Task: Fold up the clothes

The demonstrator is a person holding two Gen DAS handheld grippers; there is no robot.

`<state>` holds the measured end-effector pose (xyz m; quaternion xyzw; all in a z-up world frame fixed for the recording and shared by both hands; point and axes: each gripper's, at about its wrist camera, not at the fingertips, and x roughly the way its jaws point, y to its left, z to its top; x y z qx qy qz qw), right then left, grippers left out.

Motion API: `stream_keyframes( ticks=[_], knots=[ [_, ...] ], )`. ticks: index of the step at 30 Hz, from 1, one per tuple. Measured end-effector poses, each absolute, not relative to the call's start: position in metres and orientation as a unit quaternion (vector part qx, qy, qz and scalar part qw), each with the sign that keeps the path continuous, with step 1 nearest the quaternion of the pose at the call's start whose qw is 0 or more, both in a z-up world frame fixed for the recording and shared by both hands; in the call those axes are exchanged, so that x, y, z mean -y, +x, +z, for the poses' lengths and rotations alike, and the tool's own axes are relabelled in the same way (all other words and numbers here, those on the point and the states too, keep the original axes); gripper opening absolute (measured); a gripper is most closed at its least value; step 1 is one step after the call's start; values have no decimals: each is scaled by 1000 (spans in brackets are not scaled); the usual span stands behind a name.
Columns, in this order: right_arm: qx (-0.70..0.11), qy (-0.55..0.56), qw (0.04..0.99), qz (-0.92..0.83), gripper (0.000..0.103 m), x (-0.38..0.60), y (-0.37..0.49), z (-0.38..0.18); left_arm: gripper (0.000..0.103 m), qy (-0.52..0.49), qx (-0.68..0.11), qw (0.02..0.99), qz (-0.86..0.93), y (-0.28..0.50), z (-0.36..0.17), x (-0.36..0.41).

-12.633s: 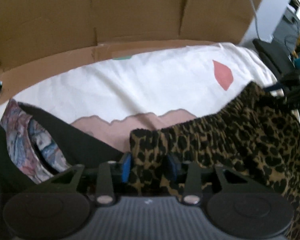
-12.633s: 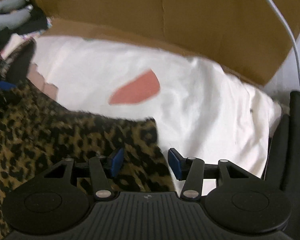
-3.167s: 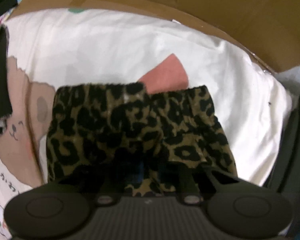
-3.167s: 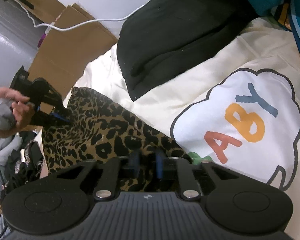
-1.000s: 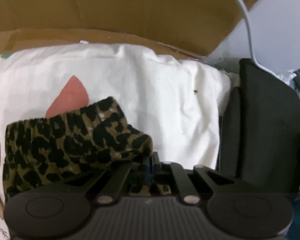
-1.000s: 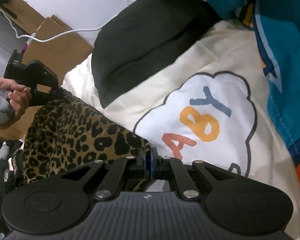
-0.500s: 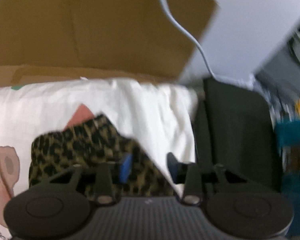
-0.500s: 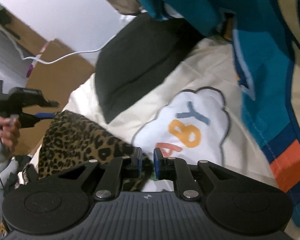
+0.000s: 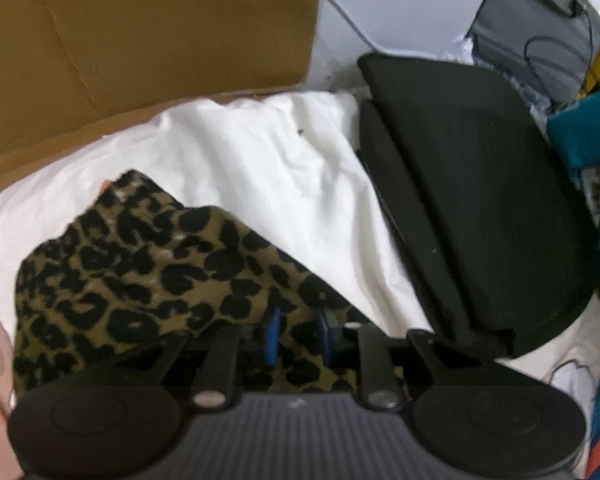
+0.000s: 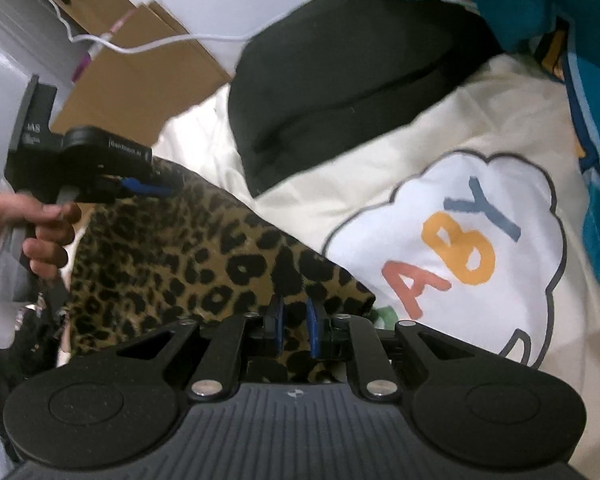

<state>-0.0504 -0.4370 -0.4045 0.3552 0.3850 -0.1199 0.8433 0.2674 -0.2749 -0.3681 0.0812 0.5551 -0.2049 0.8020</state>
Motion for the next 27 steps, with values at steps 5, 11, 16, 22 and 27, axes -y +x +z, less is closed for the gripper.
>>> stream_keyframes(
  ticks=[5,11,16,22,27],
  knots=[
    [-404,343,838,-128,4,435,-41,-415,20,57,-568,800,-187,277,-386,279],
    [-401,342,838,-137,6,439,-44,-409,19,60,-570,797,-190,281,-369,284],
    [-384,354,845,-117,5,436,-56,-399,21,46,-558,801,-209,244,-331,261],
    [-372,367,849,-81,10,424,-65,-388,23,64,-547,809,-205,192,-303,212],
    [-368,367,853,-45,29,407,-59,-380,29,49,-552,817,-163,153,-297,164]
  ],
)
